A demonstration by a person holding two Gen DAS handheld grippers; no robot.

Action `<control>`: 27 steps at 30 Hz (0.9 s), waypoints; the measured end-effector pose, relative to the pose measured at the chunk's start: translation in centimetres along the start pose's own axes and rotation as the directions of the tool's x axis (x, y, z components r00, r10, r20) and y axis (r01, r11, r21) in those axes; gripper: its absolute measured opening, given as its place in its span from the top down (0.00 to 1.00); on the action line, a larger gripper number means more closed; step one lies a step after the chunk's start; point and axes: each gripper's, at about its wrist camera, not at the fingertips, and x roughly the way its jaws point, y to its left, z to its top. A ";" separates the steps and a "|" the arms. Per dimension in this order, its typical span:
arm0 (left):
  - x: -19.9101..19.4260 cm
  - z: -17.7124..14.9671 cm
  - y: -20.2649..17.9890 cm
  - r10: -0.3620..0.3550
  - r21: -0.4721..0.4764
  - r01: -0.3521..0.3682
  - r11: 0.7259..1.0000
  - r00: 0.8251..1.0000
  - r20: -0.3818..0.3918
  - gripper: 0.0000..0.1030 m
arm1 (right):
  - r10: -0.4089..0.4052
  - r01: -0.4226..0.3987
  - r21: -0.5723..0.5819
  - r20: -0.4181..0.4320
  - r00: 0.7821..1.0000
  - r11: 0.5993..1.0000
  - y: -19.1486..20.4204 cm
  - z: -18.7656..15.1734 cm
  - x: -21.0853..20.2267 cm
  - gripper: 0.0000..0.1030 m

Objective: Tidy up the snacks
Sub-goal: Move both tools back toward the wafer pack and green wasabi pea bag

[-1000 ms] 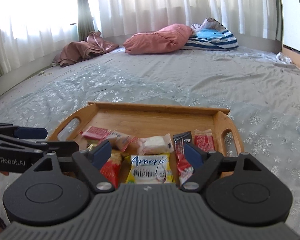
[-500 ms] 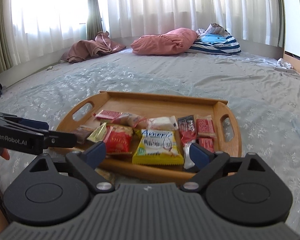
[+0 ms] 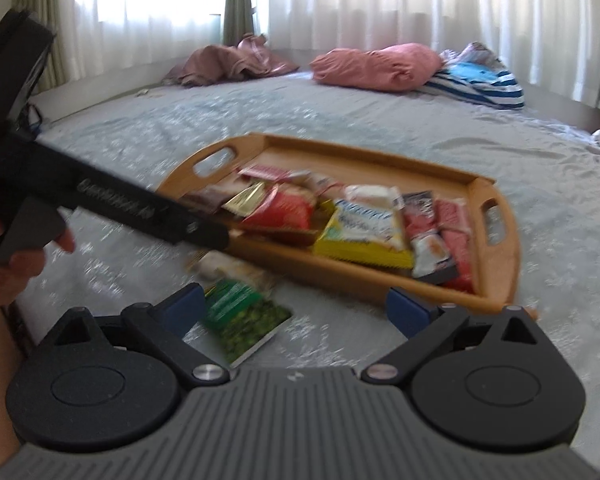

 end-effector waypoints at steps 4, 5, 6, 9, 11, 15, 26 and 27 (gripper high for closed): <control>0.2 -0.1 0.2 0.003 -0.008 -0.003 1.000 1.000 -0.009 0.11 | 0.014 -0.015 -0.043 -0.028 1.000 0.999 1.7 -0.3 1.0 0.03; 0.2 -0.1 0.3 0.006 -0.007 -0.006 1.000 1.000 -0.011 0.11 | 0.012 -0.014 -0.057 -0.035 0.999 0.998 2.2 -0.4 1.3 0.05; 0.2 -0.2 0.3 0.009 -0.006 -0.009 1.000 1.000 -0.013 0.11 | 0.009 -0.012 -0.067 -0.040 0.999 0.998 2.6 -0.4 1.6 0.10; 0.3 -0.3 0.5 0.010 -0.009 -0.011 1.000 1.000 -0.019 0.11 | 0.018 -0.023 -0.076 -0.071 0.997 0.997 3.5 -0.5 2.4 0.24; 0.4 -0.5 0.5 0.009 -0.011 -0.009 1.000 1.000 -0.021 0.10 | 0.010 -0.016 -0.075 -0.082 0.997 0.997 3.8 -0.6 2.6 0.40; 0.7 -0.6 0.4 0.006 -0.011 -0.006 1.000 1.000 -0.028 0.11 | 0.008 -0.015 -0.081 -0.076 0.997 0.997 3.7 -1.0 2.0 0.47; 2.0 -1.3 -1.2 -0.016 -0.002 0.016 1.000 0.998 -0.054 0.11 | -0.084 0.082 -0.034 -0.071 0.994 0.996 0.1 -2.6 -1.4 0.50; 2.1 -1.4 -1.5 -0.015 0.001 0.015 1.000 0.999 -0.052 0.11 | -0.097 0.096 -0.025 -0.070 0.993 0.995 -0.3 -2.7 -1.6 0.50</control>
